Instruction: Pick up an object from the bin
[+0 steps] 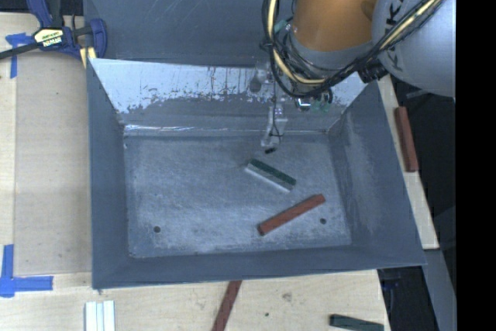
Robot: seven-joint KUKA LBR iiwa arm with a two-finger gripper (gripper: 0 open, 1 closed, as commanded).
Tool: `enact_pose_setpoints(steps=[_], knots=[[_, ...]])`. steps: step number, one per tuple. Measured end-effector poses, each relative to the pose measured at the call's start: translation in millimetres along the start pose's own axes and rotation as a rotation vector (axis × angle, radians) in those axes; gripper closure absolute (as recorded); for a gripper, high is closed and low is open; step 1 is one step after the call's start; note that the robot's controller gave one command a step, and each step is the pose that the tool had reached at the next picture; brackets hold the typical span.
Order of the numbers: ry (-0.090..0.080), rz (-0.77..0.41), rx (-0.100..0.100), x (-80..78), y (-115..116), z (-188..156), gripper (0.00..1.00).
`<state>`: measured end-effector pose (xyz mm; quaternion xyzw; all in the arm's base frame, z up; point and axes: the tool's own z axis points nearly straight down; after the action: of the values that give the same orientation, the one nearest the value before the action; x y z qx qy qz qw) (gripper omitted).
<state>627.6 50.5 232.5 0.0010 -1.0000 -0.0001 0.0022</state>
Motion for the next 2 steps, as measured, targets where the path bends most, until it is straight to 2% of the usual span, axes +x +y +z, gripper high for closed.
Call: enact_pose_setpoints(steps=[1,2], knots=[[-0.009,0.001,0.000,-1.4,0,-5,0.00],[-0.013,0.023,-0.001,22.1,-15,48,0.00]])
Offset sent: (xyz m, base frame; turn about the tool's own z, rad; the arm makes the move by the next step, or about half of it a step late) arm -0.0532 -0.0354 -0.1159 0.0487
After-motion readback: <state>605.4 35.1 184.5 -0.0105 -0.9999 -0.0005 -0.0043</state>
